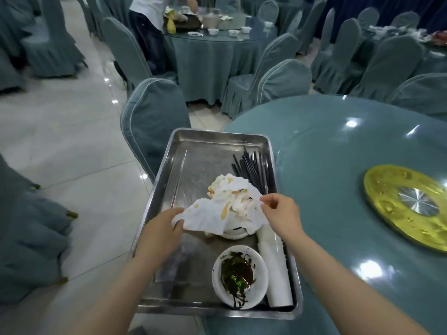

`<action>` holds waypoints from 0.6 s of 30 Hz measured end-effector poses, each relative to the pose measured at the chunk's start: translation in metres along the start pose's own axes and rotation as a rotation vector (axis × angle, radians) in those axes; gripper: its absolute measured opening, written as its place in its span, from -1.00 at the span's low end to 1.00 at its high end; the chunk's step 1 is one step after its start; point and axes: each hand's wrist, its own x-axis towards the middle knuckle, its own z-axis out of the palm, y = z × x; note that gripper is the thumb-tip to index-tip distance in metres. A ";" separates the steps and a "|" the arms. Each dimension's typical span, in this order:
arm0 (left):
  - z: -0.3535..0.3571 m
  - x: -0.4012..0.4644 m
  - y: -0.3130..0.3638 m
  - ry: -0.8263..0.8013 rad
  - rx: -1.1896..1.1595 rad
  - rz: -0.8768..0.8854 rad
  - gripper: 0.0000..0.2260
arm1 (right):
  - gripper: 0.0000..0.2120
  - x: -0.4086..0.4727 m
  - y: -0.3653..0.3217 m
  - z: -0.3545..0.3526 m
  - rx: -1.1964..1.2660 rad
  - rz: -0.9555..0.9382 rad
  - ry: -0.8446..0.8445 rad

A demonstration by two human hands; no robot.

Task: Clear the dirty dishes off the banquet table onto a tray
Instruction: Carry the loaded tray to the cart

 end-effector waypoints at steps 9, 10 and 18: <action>0.011 0.039 -0.034 0.127 0.052 -0.011 -0.80 | -0.63 -0.010 0.083 -0.012 -0.254 0.213 -0.009; 0.009 0.042 -0.041 0.174 0.071 -0.042 -0.77 | -0.62 -0.012 0.086 -0.010 -0.269 0.229 -0.038; 0.020 0.052 -0.076 0.023 0.075 -0.281 -0.43 | -0.64 -0.015 0.092 0.005 -0.267 0.207 -0.101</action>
